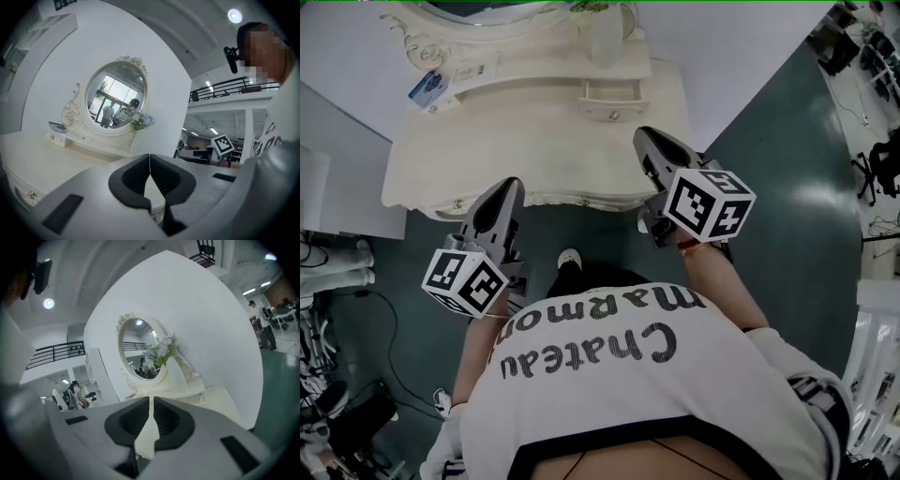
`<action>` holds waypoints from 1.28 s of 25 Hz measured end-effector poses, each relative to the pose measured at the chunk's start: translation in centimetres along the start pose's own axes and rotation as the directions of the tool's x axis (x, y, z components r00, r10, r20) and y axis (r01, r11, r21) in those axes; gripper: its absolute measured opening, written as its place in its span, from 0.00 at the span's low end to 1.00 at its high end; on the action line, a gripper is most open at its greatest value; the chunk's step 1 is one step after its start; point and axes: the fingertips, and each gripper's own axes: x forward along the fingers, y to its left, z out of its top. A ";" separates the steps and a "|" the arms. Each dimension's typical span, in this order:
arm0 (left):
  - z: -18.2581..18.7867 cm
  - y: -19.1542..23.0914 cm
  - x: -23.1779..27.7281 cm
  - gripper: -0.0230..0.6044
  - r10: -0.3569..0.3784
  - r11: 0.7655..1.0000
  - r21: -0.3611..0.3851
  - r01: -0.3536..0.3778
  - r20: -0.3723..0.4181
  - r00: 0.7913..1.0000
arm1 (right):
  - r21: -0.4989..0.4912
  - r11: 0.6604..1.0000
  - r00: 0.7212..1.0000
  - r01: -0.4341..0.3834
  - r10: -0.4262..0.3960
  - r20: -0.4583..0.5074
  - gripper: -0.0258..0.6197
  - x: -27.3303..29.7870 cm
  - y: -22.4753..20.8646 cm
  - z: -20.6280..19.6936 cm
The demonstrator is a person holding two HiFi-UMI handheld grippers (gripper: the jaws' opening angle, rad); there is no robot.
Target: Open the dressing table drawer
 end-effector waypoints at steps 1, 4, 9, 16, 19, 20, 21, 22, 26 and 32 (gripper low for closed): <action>-0.1 0.1 0.0 0.08 0.013 1.000 -0.004 -0.013 -0.001 1.000 | -0.033 0.999 1.000 0.000 0.001 0.016 0.11 -0.5 0.5 0.6; -0.4 0.0 -0.4 0.08 0.034 0.999 -0.010 -0.034 -0.002 0.999 | -0.111 0.994 0.999 -0.001 0.005 0.040 0.11 -1.9 1.8 1.2; -1.6 -0.4 -1.3 0.08 0.036 0.999 -0.014 -0.036 -0.009 0.999 | -0.165 0.986 0.999 0.000 0.006 0.032 0.11 -3.5 2.8 0.5; -2.4 -1.6 -2.5 0.08 0.027 0.999 -0.023 -0.027 -0.005 1.000 | -0.164 0.987 1.000 -0.002 0.003 0.007 0.11 -4.7 3.0 -0.8; -2.5 -2.0 -3.1 0.07 0.026 0.999 -0.019 -0.026 0.005 1.000 | -0.179 0.984 1.000 -0.007 0.008 0.003 0.11 -5.1 3.5 -1.2; -2.6 -2.1 -3.3 0.08 0.026 0.999 -0.019 -0.025 0.008 1.000 | -0.186 0.982 1.000 -0.009 0.009 0.003 0.11 -5.2 3.6 -1.2; -2.7 -2.1 -3.5 0.08 0.025 0.999 -0.020 -0.025 0.010 1.000 | -0.192 0.981 1.000 -0.009 0.010 0.003 0.11 -5.2 3.6 -1.3; -2.7 -2.2 -3.6 0.08 0.024 0.999 -0.021 -0.024 0.012 1.000 | -0.197 0.980 1.000 -0.008 0.009 0.003 0.11 -5.3 3.7 -1.4; -2.5 -2.5 -4.0 0.08 0.014 1.000 -0.013 -0.014 0.019 1.000 | -0.209 0.978 1.000 0.003 -0.001 0.009 0.11 -5.8 3.7 -1.4; -1.9 -2.8 -4.0 0.08 -0.008 1.000 -0.005 0.008 0.030 1.000 | -0.219 0.976 1.000 0.013 -0.012 0.007 0.11 -5.8 3.7 -1.4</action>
